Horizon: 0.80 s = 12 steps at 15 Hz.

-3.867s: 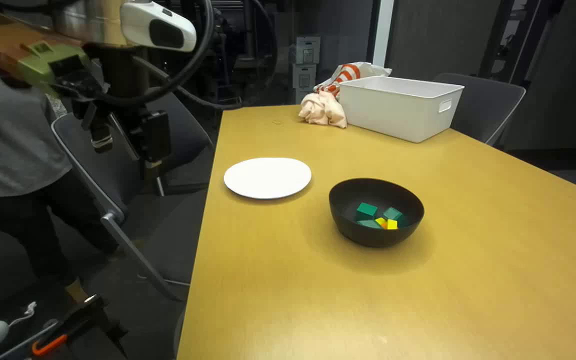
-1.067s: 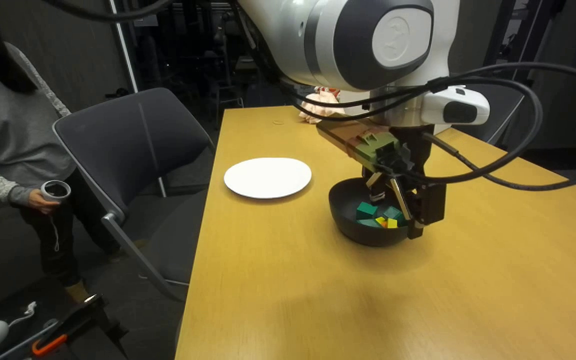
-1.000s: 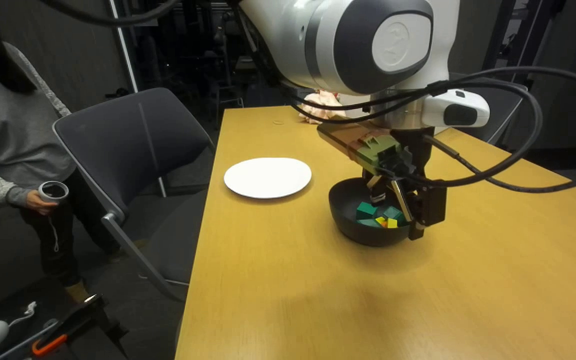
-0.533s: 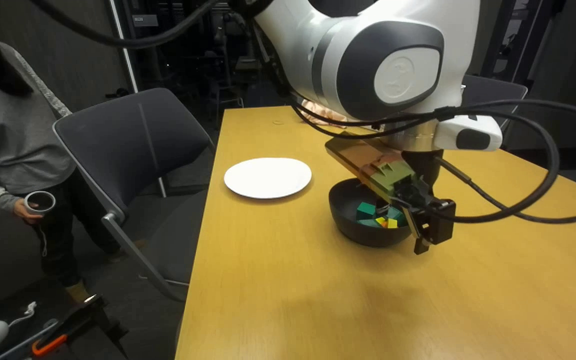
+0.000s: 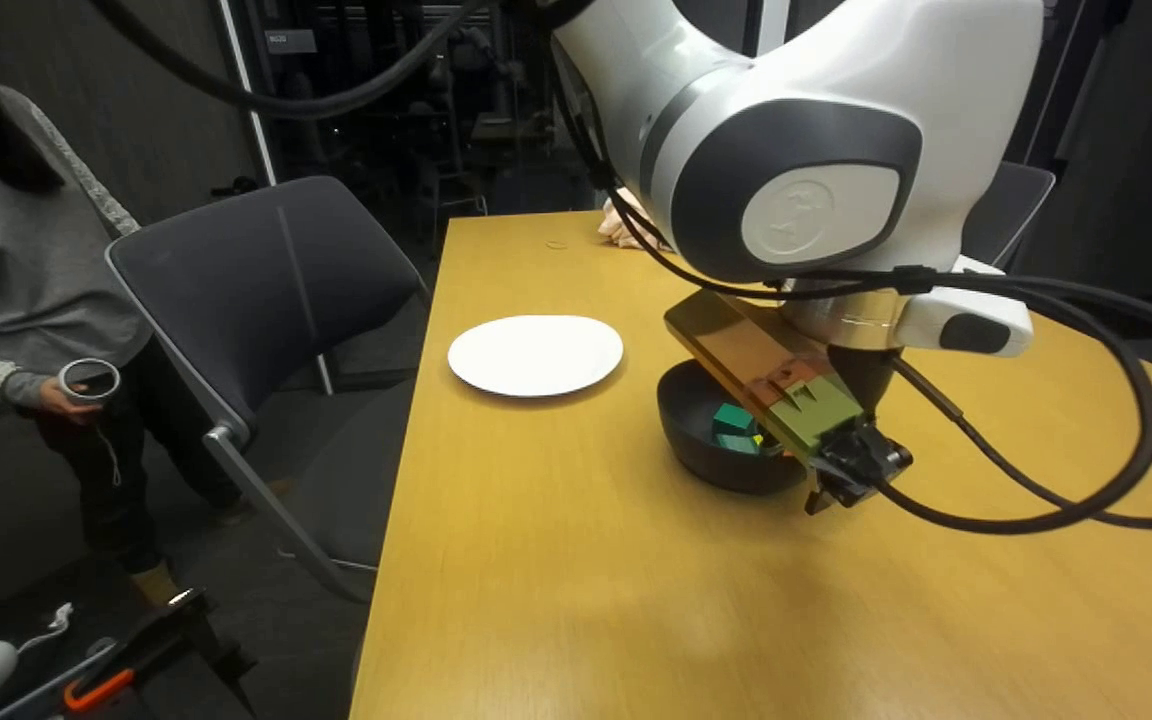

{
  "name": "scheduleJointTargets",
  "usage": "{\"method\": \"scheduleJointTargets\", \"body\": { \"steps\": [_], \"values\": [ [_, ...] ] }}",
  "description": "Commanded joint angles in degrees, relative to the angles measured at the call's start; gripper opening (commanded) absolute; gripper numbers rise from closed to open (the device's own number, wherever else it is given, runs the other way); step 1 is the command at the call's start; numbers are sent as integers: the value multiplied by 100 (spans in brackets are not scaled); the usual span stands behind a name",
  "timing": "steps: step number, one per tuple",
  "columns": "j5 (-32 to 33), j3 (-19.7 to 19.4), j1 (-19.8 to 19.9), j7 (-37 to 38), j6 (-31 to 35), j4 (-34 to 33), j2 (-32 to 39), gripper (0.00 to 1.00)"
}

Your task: Pour the contents from the bowl onto the plate

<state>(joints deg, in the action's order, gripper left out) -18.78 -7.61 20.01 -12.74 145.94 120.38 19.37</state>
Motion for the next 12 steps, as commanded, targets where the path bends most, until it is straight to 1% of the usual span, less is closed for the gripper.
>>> {"method": "scheduleJointTargets", "body": {
  "steps": [1,2,3,4,5,8,10,12],
  "values": [
    [-202,198,55,-416,32,14,-87,27],
    [-217,239,43,-470,18,22,-97,21],
    [-235,272,37,-503,15,28,-112,12],
    [-272,315,41,-548,2,30,-123,8],
    [-348,369,53,-618,-27,23,-149,12],
    [-369,408,7,-682,-99,65,-239,12],
    [-122,333,-119,-568,-60,146,-364,12],
    [457,134,-372,-189,154,304,-564,12]
  ]
}}
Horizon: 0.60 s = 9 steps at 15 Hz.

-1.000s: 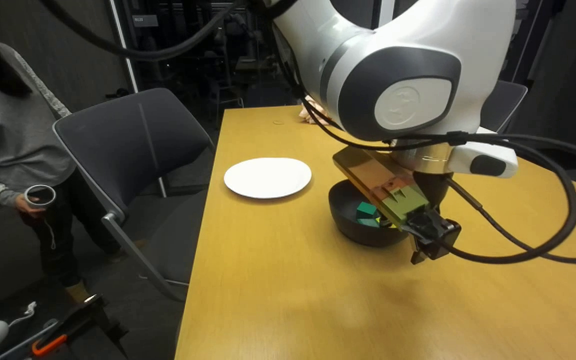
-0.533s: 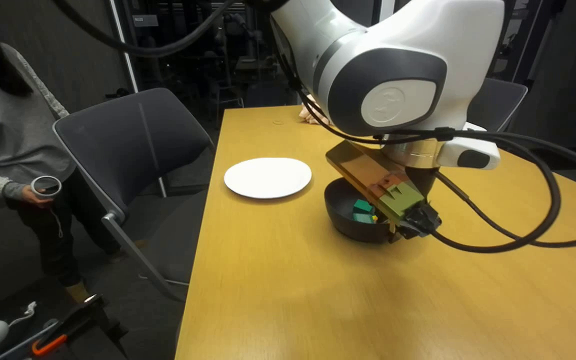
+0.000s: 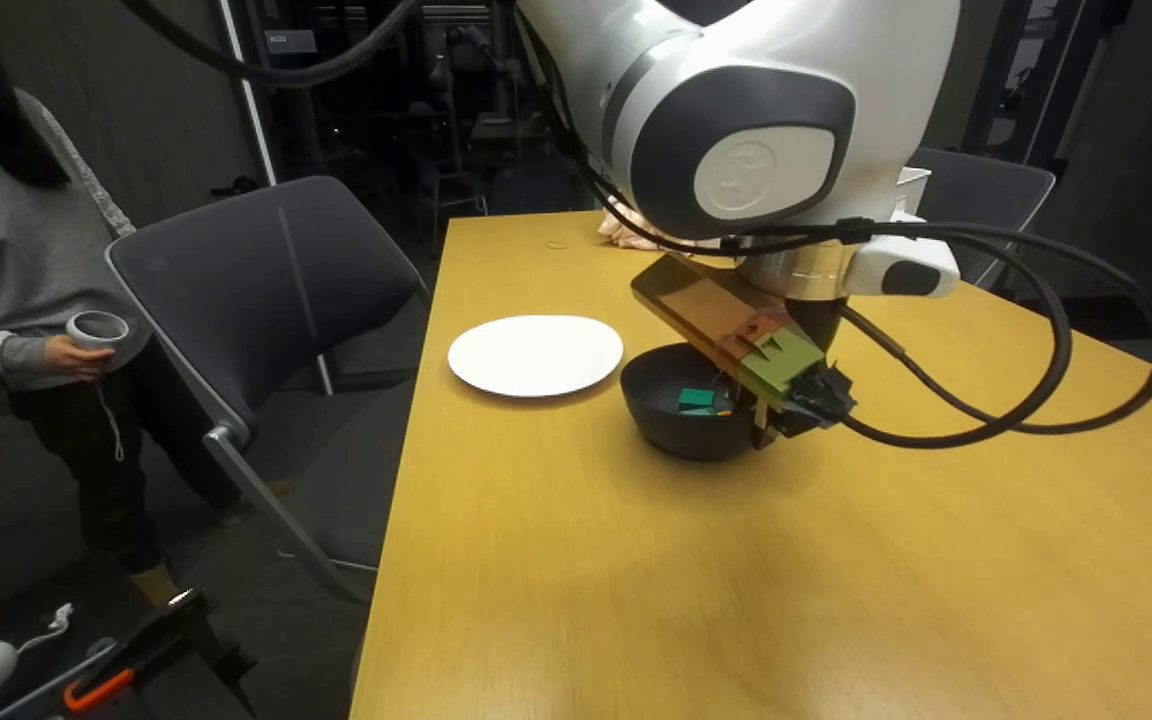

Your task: Pour the contents from the bowl onto the plate

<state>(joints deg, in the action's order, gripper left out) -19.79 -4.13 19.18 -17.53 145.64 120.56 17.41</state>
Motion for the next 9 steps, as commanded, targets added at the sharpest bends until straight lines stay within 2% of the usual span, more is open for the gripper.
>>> {"method": "scheduleJointTargets", "body": {
  "steps": [1,3,6,9],
  "values": [
    [940,-318,-435,511,271,369,-505,12],
    [1709,-503,-684,987,369,462,-689,11],
    [3258,-852,-1120,2129,529,623,-952,11],
    [4404,-919,-1360,3021,349,704,-1187,11]
  ]
}}
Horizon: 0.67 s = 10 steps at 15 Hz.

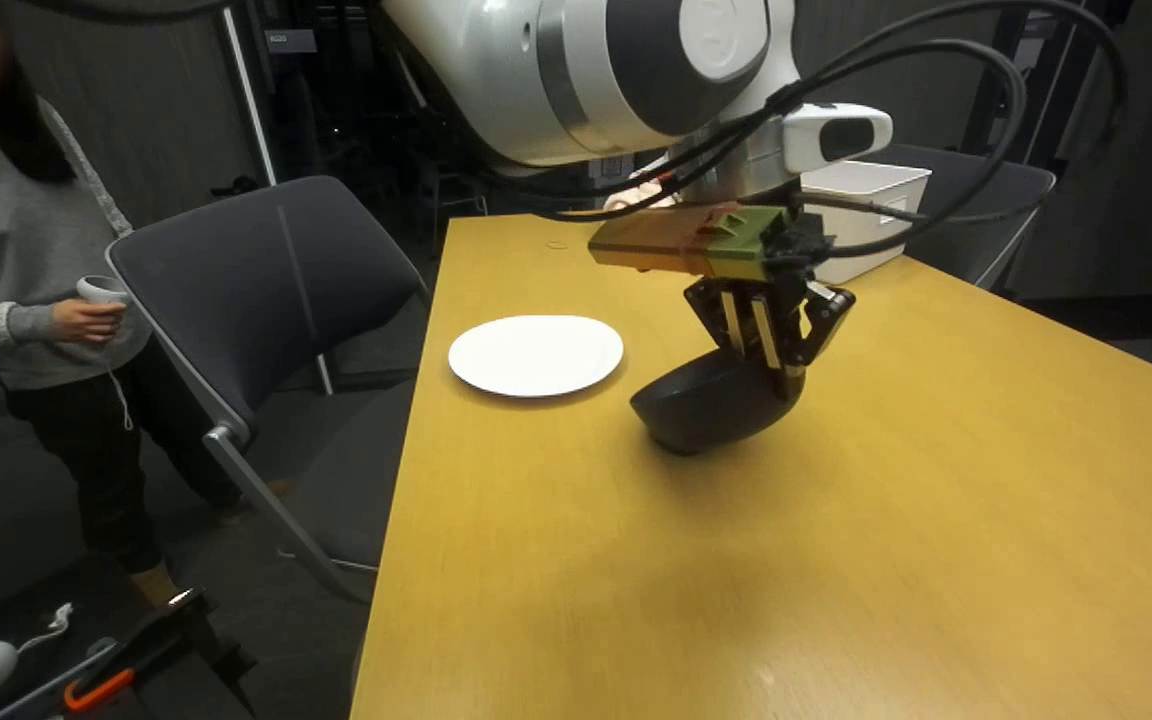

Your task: Pour the contents from the bowl onto the plate

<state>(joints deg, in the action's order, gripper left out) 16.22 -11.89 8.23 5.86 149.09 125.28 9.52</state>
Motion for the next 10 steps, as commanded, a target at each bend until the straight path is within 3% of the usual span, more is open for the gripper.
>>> {"method": "scheduleJointTargets", "body": {
  "steps": [1,6,10],
  "values": [
    [1075,-131,-306,924,-30,250,-455,11],
    [2098,101,-489,1707,-250,440,-910,11],
    [1824,528,-578,1446,-761,482,-1288,11]
  ]
}}
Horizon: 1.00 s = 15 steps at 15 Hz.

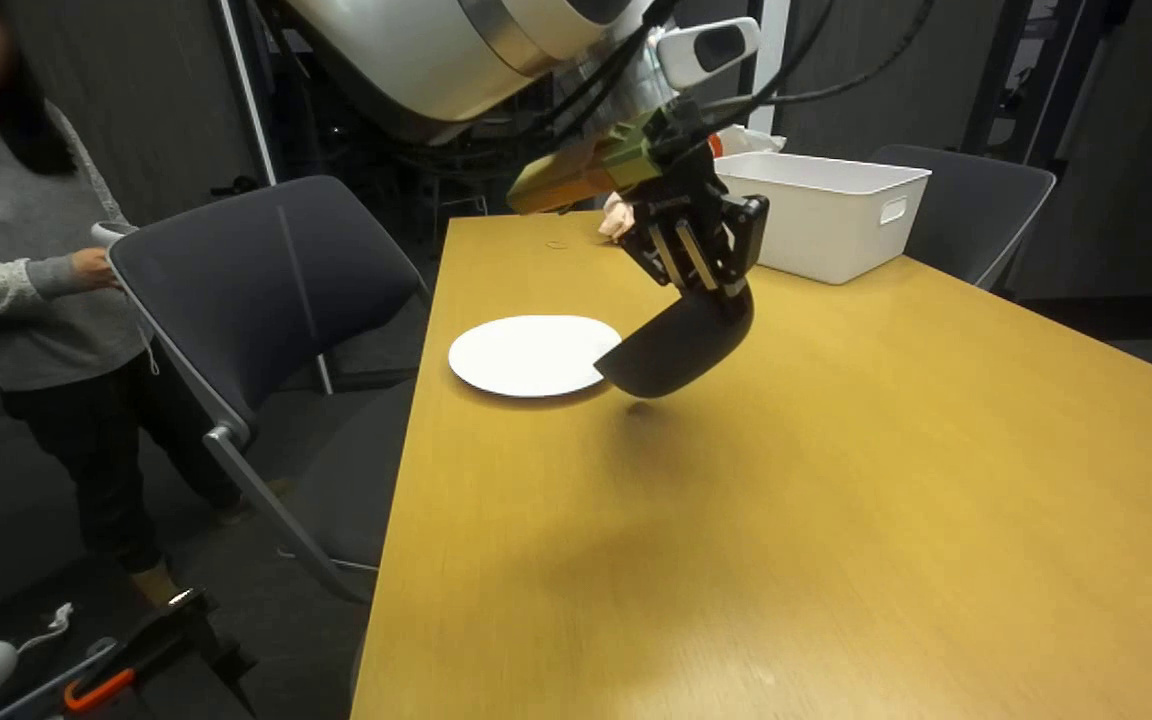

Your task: Pour the contents from the bowl onto the plate

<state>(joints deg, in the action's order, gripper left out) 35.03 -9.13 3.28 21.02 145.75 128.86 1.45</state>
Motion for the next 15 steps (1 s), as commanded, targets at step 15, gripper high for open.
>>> {"method": "scheduleJointTargets", "body": {
  "steps": [15],
  "values": [
    [2293,1708,-757,1520,-1866,-280,-259,11]
  ]
}}
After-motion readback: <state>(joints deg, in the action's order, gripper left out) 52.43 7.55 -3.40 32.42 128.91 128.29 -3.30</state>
